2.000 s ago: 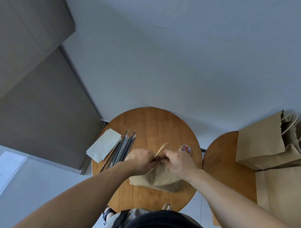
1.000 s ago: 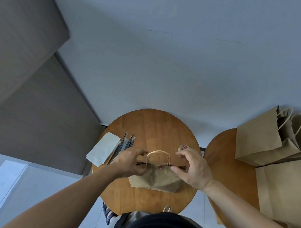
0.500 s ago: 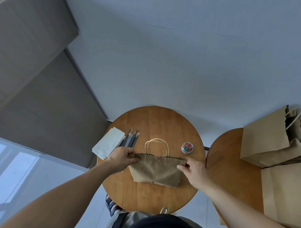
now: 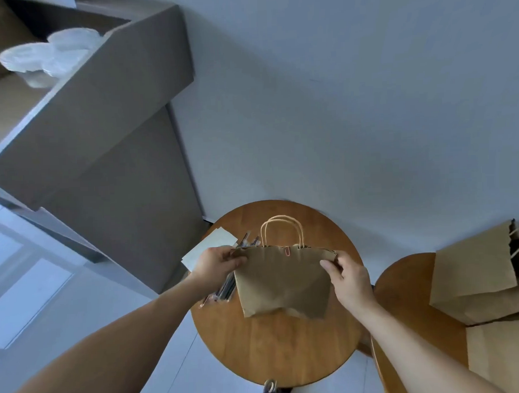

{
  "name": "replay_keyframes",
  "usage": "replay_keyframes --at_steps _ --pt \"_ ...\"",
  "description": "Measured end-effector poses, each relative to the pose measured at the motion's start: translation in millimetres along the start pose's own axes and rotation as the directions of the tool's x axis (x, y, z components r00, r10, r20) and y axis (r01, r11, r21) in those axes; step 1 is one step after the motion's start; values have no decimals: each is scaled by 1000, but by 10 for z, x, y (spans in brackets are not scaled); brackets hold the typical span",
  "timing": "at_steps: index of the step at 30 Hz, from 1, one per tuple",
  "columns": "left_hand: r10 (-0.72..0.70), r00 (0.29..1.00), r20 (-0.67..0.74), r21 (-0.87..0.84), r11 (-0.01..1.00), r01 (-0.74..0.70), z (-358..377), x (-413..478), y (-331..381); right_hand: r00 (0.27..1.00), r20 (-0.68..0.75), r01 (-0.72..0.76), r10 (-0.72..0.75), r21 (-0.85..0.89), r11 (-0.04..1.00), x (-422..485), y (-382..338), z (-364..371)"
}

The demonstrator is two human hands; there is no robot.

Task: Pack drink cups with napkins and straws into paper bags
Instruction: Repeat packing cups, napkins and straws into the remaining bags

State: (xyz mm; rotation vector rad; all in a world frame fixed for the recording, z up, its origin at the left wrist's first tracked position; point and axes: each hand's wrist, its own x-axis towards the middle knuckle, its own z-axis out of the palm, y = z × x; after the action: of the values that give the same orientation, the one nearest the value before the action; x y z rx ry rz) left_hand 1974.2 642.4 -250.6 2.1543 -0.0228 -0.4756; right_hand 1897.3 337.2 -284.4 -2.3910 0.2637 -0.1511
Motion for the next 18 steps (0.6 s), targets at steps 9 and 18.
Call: replay_keyframes --at_steps 9,18 --pt "151 946 -286 -346 904 -249 -1241 -432 476 960 -273 134 -61 259 957 376 -1660 -157" --pt "214 782 -586 -339 812 -476 -2367 -1020 635 899 -417 305 -131 383 872 368 -3269 -60"
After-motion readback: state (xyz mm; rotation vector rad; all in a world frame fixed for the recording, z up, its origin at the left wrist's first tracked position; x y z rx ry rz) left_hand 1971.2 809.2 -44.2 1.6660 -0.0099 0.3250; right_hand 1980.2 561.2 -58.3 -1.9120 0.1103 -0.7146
